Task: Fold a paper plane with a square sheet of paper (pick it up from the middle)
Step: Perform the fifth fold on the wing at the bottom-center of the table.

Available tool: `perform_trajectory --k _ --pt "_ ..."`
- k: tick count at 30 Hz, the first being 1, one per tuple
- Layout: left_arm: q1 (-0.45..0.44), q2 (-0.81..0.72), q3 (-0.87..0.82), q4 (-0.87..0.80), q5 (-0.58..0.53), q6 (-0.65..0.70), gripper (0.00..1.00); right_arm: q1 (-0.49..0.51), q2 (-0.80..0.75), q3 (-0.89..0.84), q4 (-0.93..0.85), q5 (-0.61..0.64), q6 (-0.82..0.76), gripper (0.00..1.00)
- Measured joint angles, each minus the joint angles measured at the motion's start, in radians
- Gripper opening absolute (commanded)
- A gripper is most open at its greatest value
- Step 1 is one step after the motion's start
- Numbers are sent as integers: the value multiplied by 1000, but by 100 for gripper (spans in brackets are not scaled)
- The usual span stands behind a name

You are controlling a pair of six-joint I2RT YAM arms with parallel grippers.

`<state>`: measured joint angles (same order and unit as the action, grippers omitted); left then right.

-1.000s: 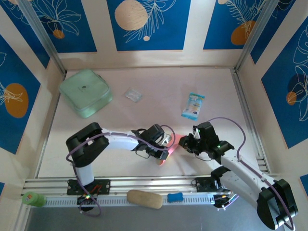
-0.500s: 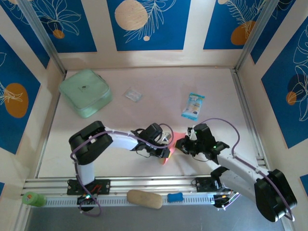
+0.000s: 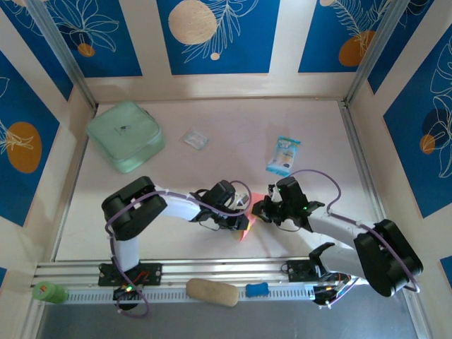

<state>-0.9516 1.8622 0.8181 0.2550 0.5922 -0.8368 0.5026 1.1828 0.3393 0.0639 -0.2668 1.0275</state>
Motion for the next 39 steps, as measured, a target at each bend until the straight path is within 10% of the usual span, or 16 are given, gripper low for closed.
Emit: perform_trajectory --k 39 --pt "25 21 -40 115 55 -116 0 -108 150 8 109 -79 -60 9"
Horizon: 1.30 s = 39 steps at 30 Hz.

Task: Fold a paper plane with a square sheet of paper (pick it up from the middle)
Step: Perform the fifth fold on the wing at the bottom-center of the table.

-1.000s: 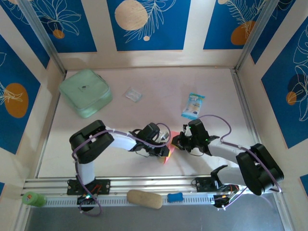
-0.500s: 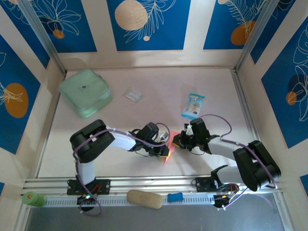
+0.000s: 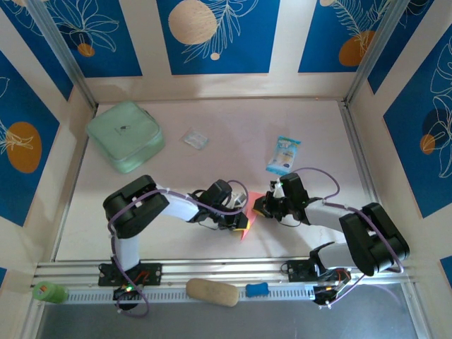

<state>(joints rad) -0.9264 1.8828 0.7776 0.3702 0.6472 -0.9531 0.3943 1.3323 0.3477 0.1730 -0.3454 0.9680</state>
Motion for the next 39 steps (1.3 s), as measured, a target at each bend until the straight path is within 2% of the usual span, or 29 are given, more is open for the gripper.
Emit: perform_trajectory --k 13,39 --pt "3 4 -21 54 2 -39 0 -18 -58 -23 4 -56 -22 8" --pt "4 5 -35 87 0 -63 1 -17 154 6 106 -123 -51 7"
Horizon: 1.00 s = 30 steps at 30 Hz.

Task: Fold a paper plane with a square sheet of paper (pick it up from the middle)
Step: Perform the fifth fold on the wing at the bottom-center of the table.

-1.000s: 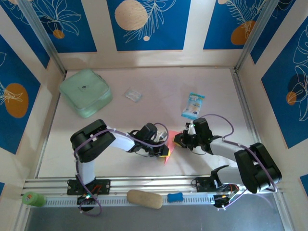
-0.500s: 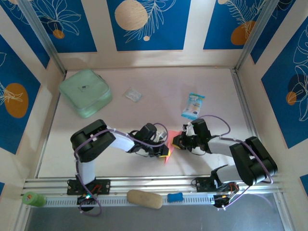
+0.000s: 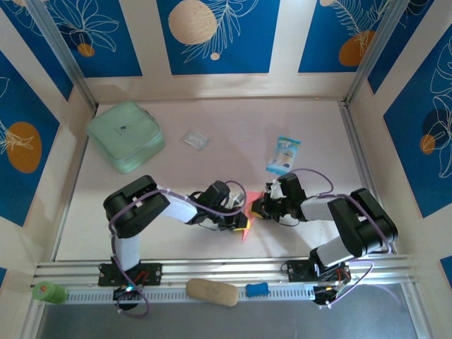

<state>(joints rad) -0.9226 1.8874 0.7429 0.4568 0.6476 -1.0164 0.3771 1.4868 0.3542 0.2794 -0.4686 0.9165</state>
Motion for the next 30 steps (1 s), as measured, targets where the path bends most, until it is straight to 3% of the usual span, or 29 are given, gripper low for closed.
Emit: perform_trajectory --k 5,12,21,24,30 --pt "1 -7 0 -5 0 5 12 0 24 9 21 -12 7 6" --pt "1 -28 0 -38 -11 38 14 0 27 13 19 -8 19 6" --pt "0 -48 -1 -84 -31 64 9 1 27 18 13 -2 34 6" --pt "-1 -48 -1 -95 -31 74 1 3 27 20 8 2 38 6" --pt "-3 -48 -1 -105 -32 88 0 16 26 30 -8 20 49 6"
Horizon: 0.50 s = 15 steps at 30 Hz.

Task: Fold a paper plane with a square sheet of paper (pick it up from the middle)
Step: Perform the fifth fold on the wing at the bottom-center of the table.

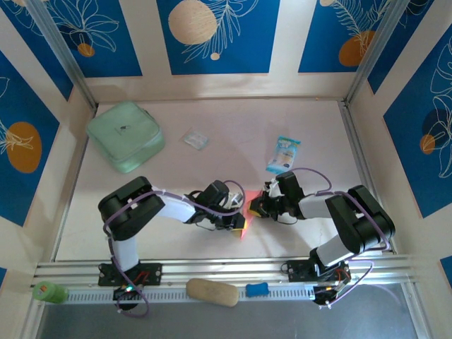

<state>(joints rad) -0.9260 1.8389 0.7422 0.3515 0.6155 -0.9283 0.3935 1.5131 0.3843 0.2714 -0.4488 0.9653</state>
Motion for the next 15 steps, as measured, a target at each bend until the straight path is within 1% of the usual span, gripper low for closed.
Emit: perform_trajectory --k 2,3,6,11,14,15 --pt "-2 0 0 -2 2 11 0 5 0 3 -4 7 5 5" --pt "-3 0 0 -3 2 14 4 7 0 3 -5 11 8 5" --pt "-6 -2 0 -5 2 22 9 13 0 8 -12 19 13 5" --pt "-11 -31 -22 -21 2 22 15 18 -5 9 -18 34 23 4" --pt "-13 -44 -34 -28 2 25 12 20 -6 13 -26 40 31 4" --pt "-14 -47 -37 -31 2 27 7 20 -6 13 -27 41 31 3"
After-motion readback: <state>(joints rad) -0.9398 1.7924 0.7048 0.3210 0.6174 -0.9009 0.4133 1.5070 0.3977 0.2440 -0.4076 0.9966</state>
